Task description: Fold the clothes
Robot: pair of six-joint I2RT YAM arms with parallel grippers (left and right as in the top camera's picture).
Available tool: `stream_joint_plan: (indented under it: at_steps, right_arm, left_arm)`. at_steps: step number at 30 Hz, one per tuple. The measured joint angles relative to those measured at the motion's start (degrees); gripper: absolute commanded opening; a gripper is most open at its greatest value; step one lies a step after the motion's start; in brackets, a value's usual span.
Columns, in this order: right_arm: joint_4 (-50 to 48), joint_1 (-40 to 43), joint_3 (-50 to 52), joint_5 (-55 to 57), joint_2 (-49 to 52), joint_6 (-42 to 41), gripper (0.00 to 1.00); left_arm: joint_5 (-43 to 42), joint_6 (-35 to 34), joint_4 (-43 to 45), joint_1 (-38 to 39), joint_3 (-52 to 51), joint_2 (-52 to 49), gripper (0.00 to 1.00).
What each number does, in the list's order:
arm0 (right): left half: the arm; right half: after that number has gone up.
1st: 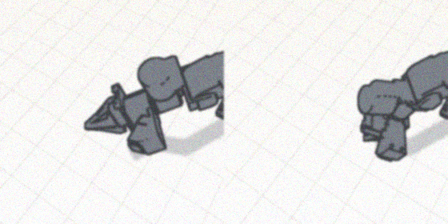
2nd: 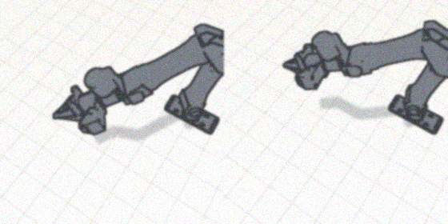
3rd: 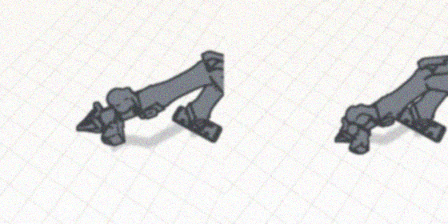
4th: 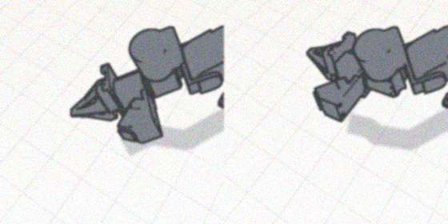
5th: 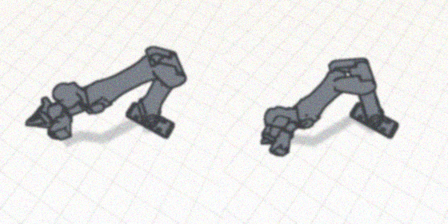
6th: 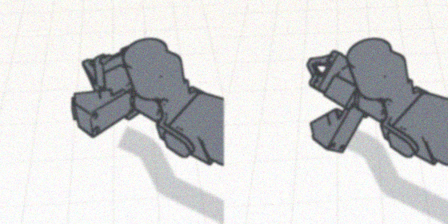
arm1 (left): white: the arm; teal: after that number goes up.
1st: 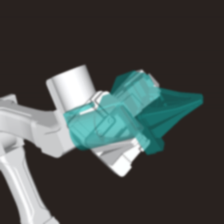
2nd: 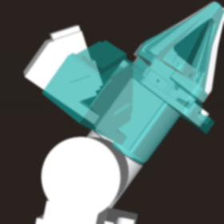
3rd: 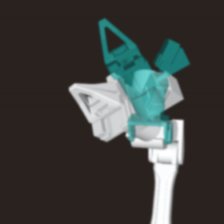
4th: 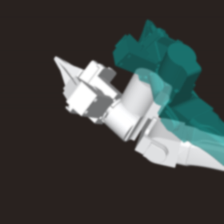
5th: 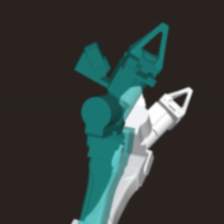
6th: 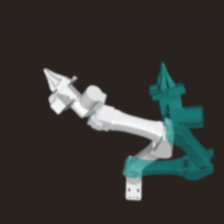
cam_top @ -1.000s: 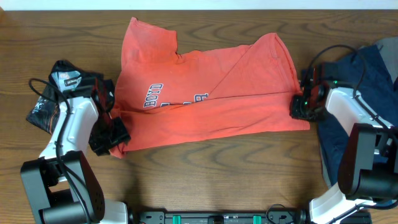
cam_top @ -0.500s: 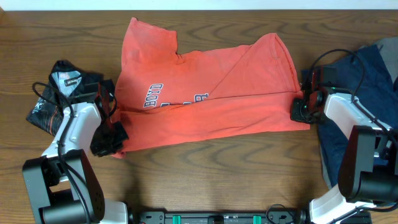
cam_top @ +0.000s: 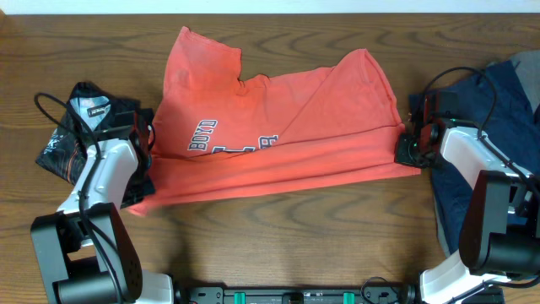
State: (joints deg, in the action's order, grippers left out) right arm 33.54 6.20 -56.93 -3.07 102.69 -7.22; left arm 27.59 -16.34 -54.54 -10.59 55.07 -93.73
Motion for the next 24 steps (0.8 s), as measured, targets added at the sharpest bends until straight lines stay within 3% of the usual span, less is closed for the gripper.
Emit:
stream_joint_plan:
  at_steps: [4,10,18,24]
  right_arm:
    - [0.02,0.07,0.00,0.15,0.00,0.00,0.03]
    - [0.13,0.11,0.00,0.17,0.00,-0.02,0.03]
    - [0.59,0.57,0.00,0.15,-0.02,-0.02,0.04]
    - [1.38,1.79,0.00,0.04,-0.07,-0.02,0.04]
  left_arm:
    - [5.42,0.11,2.21,-0.13,0.02,0.00,0.32]
    - [5.29,-0.17,2.03,-0.13,0.02,0.00,0.33]
    - [-16.11,-0.11,-2.01,-0.13,0.02,0.00,0.43]
    - [-23.21,-0.13,-5.70,-0.13,0.02,0.61,0.51]
